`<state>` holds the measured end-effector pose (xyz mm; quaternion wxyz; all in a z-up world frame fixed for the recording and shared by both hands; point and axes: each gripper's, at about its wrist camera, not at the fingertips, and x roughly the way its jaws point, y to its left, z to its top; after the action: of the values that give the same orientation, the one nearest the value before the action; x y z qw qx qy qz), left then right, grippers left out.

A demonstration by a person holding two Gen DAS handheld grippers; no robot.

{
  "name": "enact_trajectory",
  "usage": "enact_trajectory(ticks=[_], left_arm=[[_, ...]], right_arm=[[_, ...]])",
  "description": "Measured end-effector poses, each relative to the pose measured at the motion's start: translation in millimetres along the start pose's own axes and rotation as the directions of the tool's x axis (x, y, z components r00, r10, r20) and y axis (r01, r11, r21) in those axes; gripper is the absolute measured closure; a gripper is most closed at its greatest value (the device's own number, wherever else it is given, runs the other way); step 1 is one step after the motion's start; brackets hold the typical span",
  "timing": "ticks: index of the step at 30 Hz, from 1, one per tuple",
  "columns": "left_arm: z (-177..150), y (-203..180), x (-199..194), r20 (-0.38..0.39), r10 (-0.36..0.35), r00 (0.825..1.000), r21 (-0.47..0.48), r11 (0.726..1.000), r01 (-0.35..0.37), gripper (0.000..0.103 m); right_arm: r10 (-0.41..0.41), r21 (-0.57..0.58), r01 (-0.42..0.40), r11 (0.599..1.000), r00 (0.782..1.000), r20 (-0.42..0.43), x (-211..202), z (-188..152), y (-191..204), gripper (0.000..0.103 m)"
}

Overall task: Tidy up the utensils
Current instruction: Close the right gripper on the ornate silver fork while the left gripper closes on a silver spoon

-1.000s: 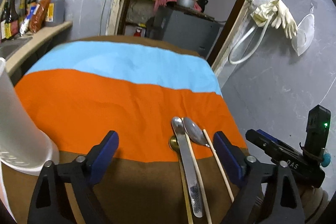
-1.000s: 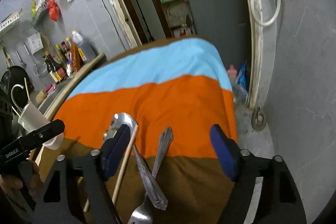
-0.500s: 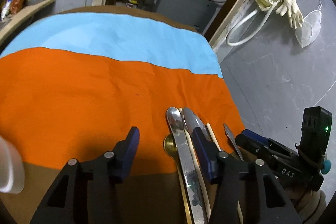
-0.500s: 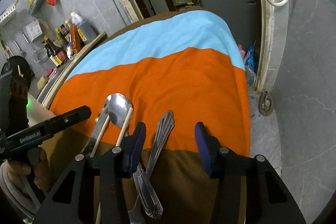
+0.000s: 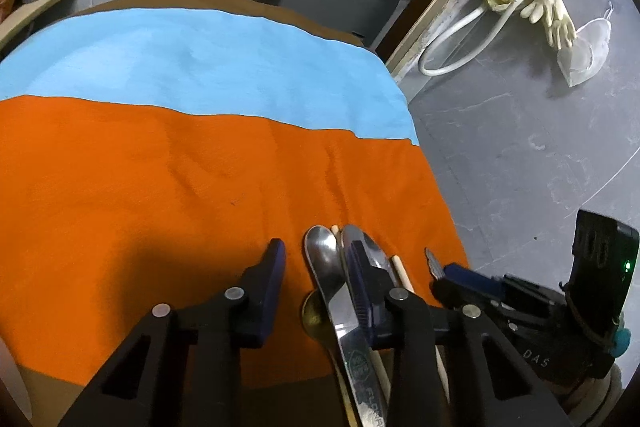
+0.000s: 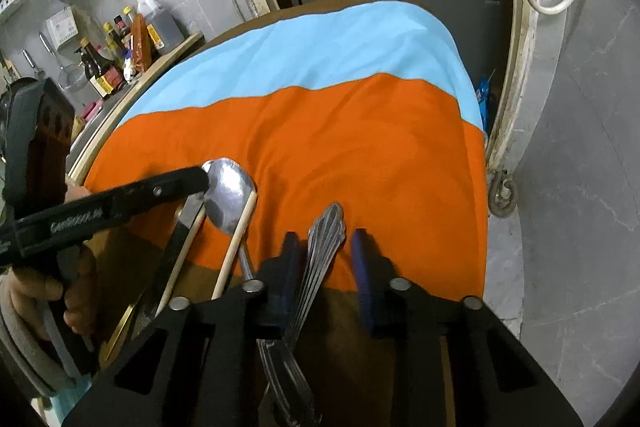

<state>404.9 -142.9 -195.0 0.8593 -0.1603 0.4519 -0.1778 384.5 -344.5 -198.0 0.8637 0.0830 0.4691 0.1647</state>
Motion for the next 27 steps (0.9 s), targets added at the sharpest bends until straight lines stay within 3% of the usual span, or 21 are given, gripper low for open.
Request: enact_trajectory(ticks=[4, 10, 13, 21, 27], left_arm=[[3, -2, 7, -0.015, -0.022, 1.000, -0.002, 1.000, 0.022, 0.083], [6, -5, 11, -0.027, -0.019, 0.999, -0.009, 1.000, 0.019, 0.087], [7, -9, 8, -0.021, -0.005, 1.000, -0.010, 1.000, 0.004, 0.097], [3, -6, -7, -0.014, 0.008, 1.000, -0.035, 0.999, -0.008, 0.098], [-3, 2, -32, 0.027, 0.042, 0.999, -0.069, 0.997, -0.040, 0.098]], right_arm=[[0.070, 0.109, -0.067, 0.992, 0.997, -0.027, -1, -4, -12, 0.088], [0.099, 0.170, -0.090, 0.981, 0.994, -0.042, 3, -8, -13, 0.090], [0.105, 0.178, -0.095, 0.979, 0.993, -0.049, 6, -10, -7, 0.092], [0.125, 0.169, -0.114, 0.979, 0.991, -0.056, 3, -9, 5, 0.093], [0.088, 0.156, -0.085, 0.984, 0.996, -0.014, -11, -9, 8, 0.093]])
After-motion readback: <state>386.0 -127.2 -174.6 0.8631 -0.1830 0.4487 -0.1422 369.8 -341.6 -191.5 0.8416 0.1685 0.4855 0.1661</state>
